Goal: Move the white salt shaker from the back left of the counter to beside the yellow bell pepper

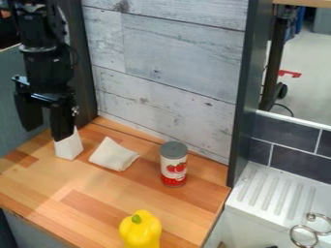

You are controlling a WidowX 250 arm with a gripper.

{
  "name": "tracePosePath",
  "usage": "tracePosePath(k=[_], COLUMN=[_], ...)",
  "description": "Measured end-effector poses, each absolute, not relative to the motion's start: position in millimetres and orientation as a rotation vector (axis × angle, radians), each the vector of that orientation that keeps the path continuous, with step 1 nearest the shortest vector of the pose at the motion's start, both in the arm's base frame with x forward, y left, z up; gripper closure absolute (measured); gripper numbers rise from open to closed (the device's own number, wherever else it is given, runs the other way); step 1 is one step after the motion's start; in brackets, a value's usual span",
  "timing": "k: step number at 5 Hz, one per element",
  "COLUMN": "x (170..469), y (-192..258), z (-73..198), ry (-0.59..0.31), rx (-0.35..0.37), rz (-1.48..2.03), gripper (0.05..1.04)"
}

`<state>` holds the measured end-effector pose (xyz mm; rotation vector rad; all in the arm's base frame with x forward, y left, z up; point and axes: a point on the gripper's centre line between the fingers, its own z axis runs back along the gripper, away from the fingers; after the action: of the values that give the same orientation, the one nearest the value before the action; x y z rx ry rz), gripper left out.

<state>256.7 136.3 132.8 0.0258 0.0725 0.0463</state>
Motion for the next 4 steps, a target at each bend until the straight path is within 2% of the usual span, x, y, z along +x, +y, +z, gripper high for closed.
tracePosePath(k=[1, 3, 4], x=[255.5, 279.1, 294.0], y=[135.7, 161.7, 177.1], z=[123.5, 131.0, 124.1], ry=[0.103, 0.02, 0.006], rx=[0.012, 0.037, 0.043], rz=[0.045, 0.074, 0.105], gripper=[0.079, 0.079, 0.079])
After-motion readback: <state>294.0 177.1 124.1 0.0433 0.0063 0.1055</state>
